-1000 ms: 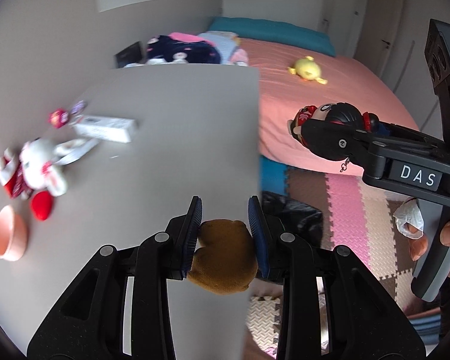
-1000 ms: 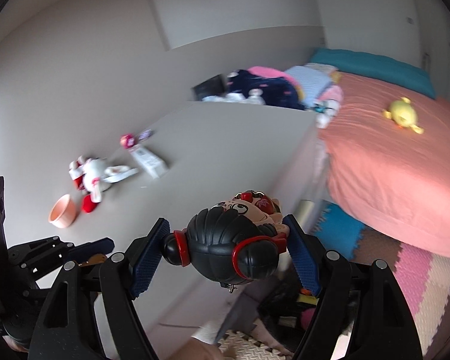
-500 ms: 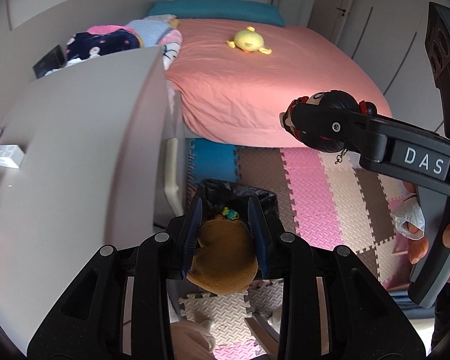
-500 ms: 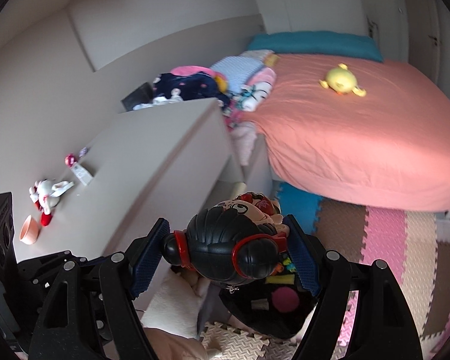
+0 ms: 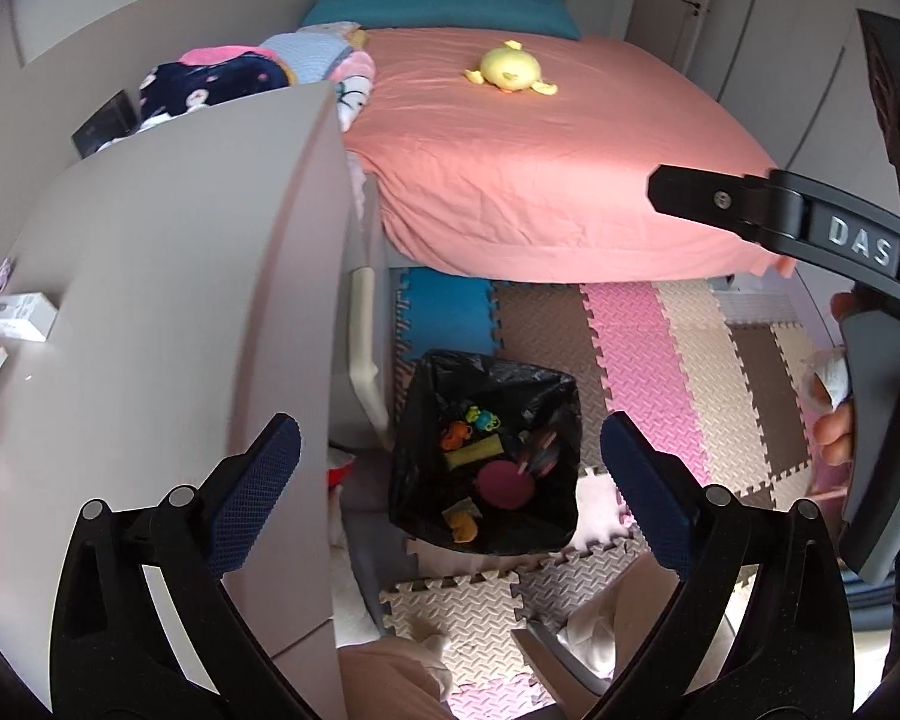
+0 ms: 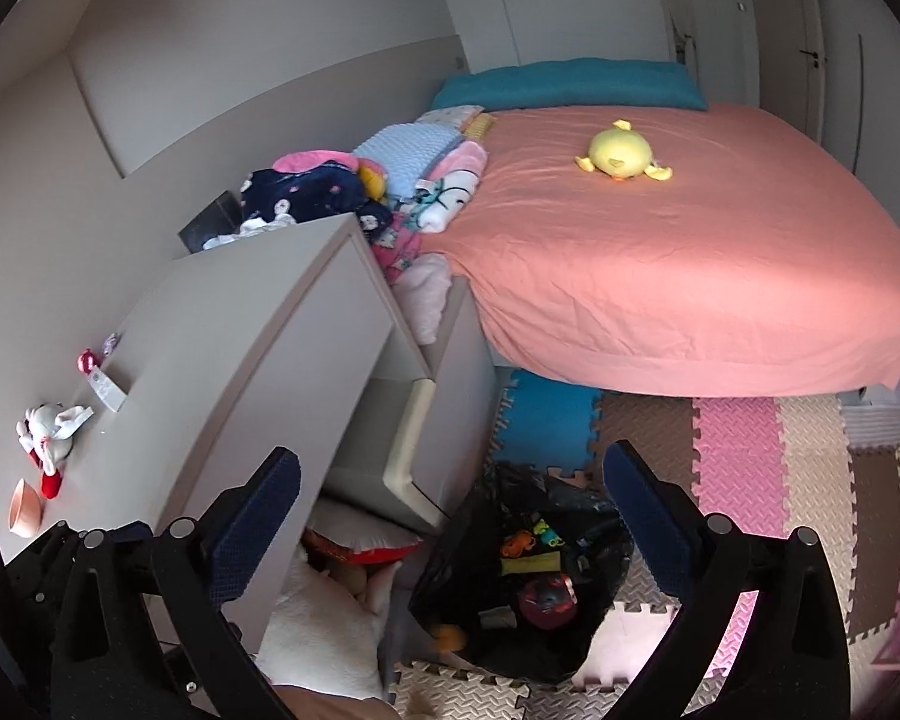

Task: Collect trash
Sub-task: 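Carry brown plush and doll over the black bin and open both tools, then move the left tool to the pink bowl rim while the right tool reaches the white bunny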

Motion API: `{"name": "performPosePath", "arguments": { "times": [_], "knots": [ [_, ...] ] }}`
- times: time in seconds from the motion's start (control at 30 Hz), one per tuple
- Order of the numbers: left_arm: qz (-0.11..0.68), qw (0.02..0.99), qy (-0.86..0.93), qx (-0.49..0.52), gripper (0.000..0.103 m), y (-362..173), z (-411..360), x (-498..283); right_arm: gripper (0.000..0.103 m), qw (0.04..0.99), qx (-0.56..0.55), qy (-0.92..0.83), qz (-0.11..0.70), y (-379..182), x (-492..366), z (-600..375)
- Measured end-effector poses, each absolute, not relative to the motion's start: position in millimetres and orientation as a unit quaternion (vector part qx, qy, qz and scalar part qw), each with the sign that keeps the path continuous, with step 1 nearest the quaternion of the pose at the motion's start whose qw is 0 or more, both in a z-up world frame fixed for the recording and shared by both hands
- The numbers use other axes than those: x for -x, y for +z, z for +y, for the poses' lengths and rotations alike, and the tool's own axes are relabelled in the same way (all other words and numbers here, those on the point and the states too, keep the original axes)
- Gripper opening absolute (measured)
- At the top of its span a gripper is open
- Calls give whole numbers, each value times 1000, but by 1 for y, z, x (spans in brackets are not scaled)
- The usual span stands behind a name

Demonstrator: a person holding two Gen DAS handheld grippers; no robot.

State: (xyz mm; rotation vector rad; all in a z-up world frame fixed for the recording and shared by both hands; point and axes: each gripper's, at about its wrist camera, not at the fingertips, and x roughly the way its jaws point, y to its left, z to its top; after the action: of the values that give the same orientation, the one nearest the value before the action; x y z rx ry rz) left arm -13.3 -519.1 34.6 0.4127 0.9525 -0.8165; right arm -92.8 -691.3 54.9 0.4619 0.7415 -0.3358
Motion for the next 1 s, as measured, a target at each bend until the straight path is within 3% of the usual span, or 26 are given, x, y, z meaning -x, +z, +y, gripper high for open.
{"name": "performPosePath", "arguments": {
  "times": [0.37,1.0],
  "knots": [
    [434,817,-341,-165,97,51,-452,-17,101,908,-187,-102,360,72,44,-620],
    [434,877,-194,-74,97,75,-253,-77,101,918,-115,44,376,89,-48,-441]
  ]
}}
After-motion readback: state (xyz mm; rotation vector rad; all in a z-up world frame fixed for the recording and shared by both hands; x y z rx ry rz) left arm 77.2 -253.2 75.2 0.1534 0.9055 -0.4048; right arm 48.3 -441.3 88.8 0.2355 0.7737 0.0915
